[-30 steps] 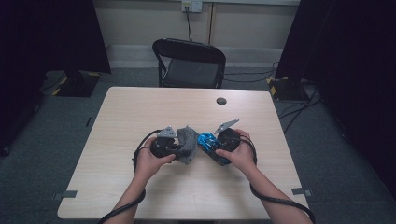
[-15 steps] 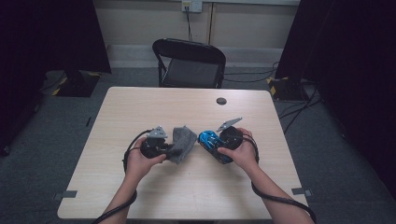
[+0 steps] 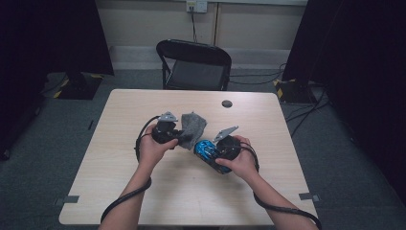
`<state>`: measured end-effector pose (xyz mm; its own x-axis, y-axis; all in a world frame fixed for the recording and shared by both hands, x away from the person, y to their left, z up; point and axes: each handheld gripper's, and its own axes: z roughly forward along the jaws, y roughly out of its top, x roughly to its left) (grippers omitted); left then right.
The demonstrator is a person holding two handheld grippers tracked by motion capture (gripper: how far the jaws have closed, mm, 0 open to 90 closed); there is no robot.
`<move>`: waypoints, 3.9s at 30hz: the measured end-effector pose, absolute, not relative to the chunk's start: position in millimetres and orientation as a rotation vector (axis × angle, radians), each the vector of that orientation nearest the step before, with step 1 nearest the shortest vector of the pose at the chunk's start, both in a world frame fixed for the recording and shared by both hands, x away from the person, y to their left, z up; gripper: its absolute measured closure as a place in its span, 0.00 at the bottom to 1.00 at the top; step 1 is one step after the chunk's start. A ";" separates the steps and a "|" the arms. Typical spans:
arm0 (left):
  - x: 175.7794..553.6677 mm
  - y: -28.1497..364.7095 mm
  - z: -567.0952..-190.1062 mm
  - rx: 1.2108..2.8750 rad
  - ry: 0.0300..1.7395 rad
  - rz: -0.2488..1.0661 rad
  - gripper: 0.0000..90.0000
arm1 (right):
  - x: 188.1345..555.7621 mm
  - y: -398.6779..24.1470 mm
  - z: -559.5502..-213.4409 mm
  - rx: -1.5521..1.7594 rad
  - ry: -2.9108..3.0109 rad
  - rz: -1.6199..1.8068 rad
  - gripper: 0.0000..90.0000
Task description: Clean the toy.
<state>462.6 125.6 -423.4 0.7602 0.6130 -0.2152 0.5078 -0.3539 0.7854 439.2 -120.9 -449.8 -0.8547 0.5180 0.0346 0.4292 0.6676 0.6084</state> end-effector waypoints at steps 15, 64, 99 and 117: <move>460.5 121.7 -438.3 2.068 0.820 0.046 0.78 | 442.0 -131.1 -450.8 0.795 2.723 0.908 0.31; 426.0 95.5 -462.8 2.168 0.687 0.102 0.78 | 453.0 -123.7 -432.9 0.844 2.689 0.932 0.31; 400.6 44.5 -477.3 2.195 0.547 0.002 0.78 | 470.3 -120.1 -427.0 0.970 2.653 0.971 0.31; 392.1 26.3 -479.3 2.184 0.490 -0.046 0.78 | 475.8 -123.2 -425.2 1.009 2.642 0.985 0.31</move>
